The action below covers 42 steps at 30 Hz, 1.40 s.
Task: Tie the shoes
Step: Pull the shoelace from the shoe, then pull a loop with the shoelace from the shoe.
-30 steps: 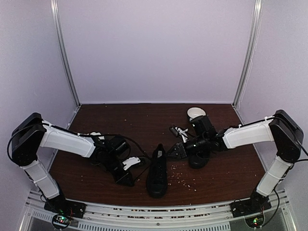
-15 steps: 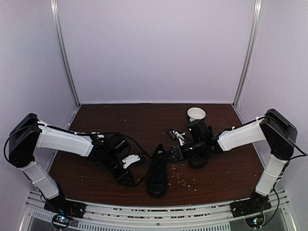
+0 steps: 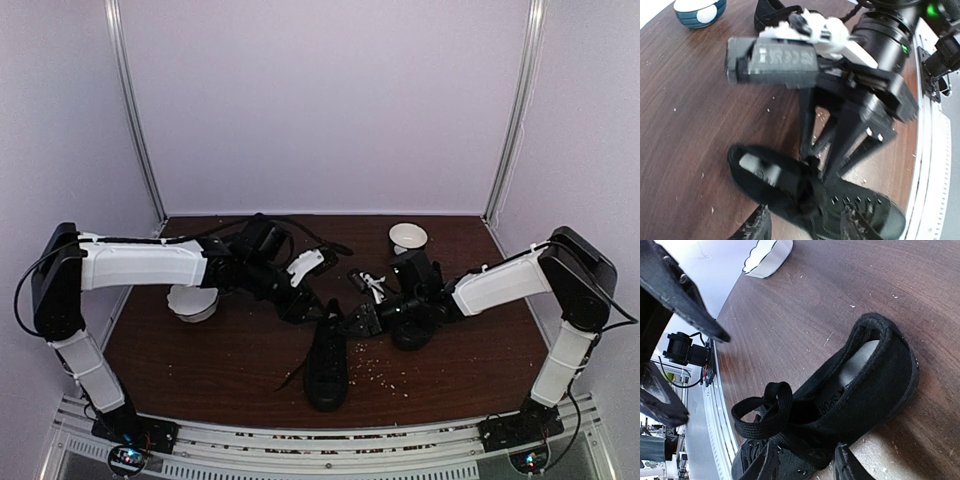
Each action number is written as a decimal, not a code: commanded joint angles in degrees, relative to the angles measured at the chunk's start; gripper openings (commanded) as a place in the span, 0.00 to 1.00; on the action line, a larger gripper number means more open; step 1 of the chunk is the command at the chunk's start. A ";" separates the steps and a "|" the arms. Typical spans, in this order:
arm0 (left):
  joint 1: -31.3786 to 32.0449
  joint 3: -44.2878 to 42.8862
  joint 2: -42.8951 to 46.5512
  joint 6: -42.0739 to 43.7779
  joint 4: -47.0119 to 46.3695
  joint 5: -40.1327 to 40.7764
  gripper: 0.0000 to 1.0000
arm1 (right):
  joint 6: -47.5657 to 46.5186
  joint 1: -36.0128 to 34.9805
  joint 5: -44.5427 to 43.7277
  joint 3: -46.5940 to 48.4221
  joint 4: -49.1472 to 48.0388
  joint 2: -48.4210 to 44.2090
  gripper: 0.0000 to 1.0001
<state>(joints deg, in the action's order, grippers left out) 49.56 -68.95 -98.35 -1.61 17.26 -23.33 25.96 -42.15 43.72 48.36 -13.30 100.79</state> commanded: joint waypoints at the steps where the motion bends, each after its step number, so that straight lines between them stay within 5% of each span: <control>1: -0.49 -4.37 -4.85 2.03 -0.90 -1.03 0.48 | 0.42 -0.39 0.55 -0.78 -2.20 1.33 0.36; 11: -0.34 -7.19 -9.45 4.67 2.11 -5.74 0.49 | 1.02 -0.48 1.81 -1.02 -3.55 1.33 0.29; 21: -0.34 -9.07 -12.39 3.30 1.11 -4.51 0.36 | 0.90 -0.65 2.50 -0.81 -3.15 1.44 0.12; 27: -0.49 -7.93 -12.35 2.75 0.36 -4.60 0.00 | 0.11 -0.65 2.63 -0.88 -1.81 0.97 0.00; 42: -7.01 8.41 -4.69 -10.79 -18.06 -5.13 0.00 | -5.16 -0.66 -0.20 -4.89 7.32 -4.99 0.00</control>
<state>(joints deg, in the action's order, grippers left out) 43.13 -62.22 -106.63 -9.45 6.46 -27.38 22.70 -42.54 44.73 44.23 -8.97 97.67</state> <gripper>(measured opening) 0.004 0.004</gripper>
